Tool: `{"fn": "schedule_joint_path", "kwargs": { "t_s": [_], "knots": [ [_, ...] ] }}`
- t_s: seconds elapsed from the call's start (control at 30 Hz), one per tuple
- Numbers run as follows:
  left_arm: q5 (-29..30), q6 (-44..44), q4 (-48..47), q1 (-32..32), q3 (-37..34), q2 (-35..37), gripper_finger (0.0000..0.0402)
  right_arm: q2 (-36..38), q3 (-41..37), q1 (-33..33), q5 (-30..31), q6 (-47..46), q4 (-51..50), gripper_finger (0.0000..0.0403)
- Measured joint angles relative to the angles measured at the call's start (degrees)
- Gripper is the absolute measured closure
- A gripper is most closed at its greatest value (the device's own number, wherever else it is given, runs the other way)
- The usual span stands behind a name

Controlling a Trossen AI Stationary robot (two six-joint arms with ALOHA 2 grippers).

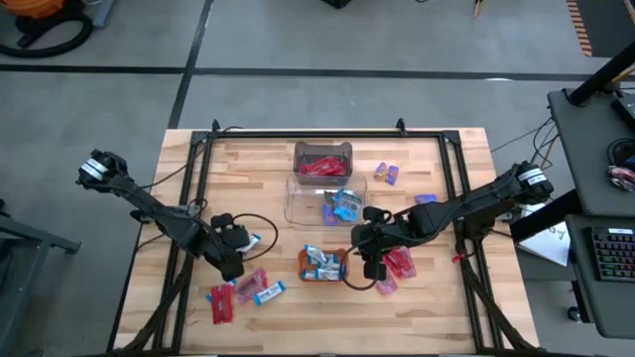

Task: Sort candy
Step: Put the top white chocolate bar into the orange bin

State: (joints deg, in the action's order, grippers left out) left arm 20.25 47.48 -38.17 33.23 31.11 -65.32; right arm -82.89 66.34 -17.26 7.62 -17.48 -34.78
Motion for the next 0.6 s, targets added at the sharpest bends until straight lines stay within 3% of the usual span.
{"fn": "schedule_joint_path", "kwargs": {
  "t_s": [0.17, 0.33, 0.47, 0.6],
  "knots": [
    [0.7, 1.5, 0.1, 0.0, -0.2, -4.4, 0.0227, 0.0, -0.8, 0.0, 0.0, -0.1, 1.2, 0.0275],
    [-1.3, 3.1, -0.1, 0.0, -0.5, -10.0, 0.0224, 0.0, -1.3, 0.0, 0.1, -0.6, 1.7, 0.0271],
    [-1.7, 3.2, 0.2, 0.0, -0.1, -13.4, 0.0244, 0.0, -1.7, 0.0, 0.1, -0.6, 2.7, 0.0272],
    [-2.0, 3.0, 0.6, 0.1, 0.0, -14.2, 0.0289, 0.0, -2.0, 0.0, 0.1, -0.6, 3.5, 0.0276]
  ]
}}
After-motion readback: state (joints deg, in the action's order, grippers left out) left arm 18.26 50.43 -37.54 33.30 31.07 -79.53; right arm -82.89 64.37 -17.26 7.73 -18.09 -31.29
